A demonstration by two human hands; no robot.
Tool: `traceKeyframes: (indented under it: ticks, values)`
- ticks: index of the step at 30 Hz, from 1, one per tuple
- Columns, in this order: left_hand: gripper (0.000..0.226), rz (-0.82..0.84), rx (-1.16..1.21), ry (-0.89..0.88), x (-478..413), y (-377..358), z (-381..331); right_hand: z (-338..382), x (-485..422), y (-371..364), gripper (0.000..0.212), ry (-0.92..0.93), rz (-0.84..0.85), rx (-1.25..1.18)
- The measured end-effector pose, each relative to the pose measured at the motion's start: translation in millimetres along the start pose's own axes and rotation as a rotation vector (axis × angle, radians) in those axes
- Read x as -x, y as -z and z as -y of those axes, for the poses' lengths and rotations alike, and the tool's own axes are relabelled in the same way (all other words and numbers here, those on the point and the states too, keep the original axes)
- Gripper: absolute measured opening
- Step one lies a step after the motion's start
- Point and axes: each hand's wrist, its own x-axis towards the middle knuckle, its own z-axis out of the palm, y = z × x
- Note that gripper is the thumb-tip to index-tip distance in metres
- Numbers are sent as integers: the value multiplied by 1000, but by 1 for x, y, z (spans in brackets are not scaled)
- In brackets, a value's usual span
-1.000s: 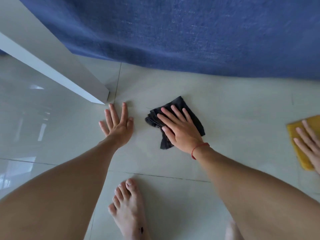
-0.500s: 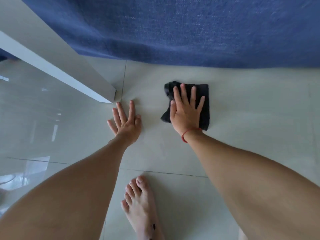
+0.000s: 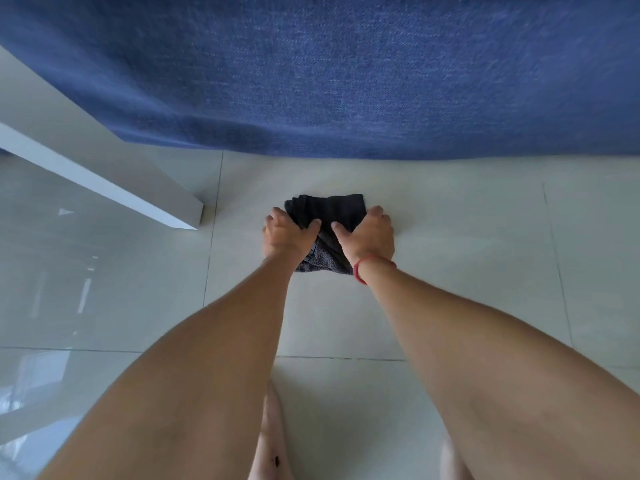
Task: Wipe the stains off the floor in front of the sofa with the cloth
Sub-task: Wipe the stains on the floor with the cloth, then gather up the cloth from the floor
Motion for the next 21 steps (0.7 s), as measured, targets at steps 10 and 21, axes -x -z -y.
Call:
traceKeyframes:
  ticks: [10,21]
  values:
    - [48,128,-77,101,-8,-2,-26,2,-10,9,42,-37,115,23]
    - [26,420,-18,315,55,-6,12,-25,43,25,37,-254,362,46]
